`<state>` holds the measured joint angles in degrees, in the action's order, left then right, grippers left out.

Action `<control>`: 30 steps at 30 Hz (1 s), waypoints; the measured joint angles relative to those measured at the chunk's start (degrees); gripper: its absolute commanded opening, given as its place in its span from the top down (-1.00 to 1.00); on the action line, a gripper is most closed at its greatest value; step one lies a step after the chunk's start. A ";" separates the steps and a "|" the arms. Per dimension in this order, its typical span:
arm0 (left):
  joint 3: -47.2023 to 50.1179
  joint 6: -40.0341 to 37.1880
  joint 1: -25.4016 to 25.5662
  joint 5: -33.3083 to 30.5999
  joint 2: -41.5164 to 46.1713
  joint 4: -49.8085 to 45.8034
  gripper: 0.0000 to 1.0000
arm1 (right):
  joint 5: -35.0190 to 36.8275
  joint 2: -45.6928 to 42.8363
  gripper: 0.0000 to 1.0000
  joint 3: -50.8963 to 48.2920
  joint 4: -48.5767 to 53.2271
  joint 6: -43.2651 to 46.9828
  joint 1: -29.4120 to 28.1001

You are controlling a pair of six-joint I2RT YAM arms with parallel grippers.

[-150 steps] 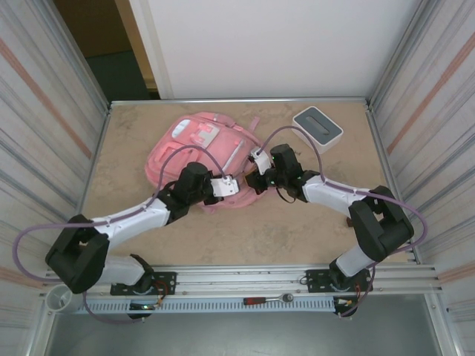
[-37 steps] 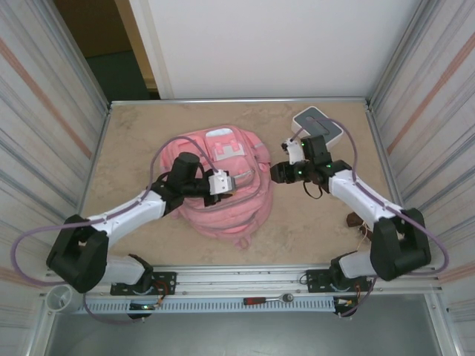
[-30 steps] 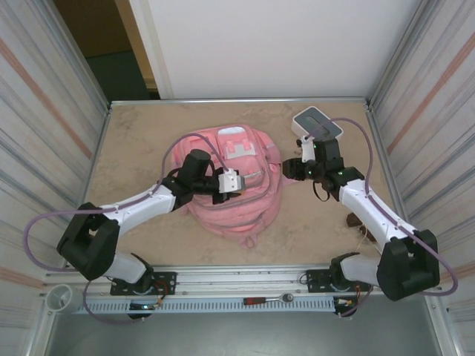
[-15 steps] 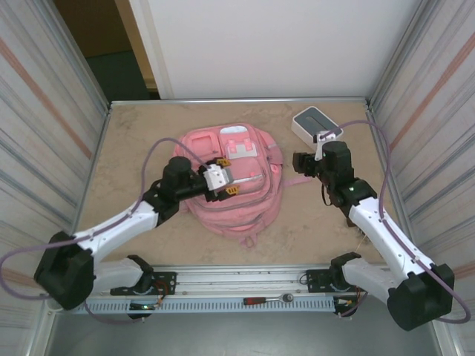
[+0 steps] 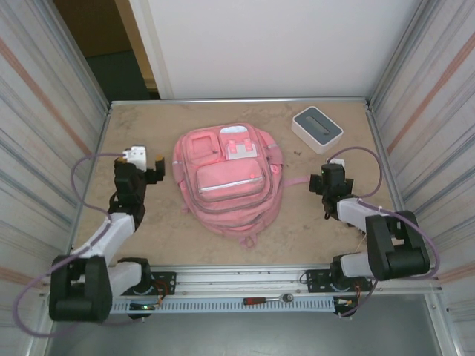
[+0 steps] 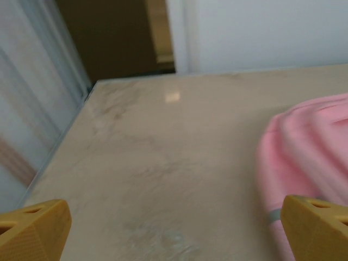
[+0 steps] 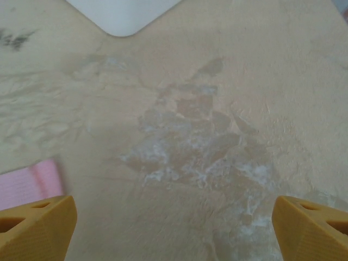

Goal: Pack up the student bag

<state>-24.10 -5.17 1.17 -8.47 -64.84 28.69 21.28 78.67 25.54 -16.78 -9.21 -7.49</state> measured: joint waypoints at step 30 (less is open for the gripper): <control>5.35 3.65 -1.11 7.43 -21.90 17.79 -0.97 | -12.37 9.49 -0.99 -3.23 -29.33 2.38 8.00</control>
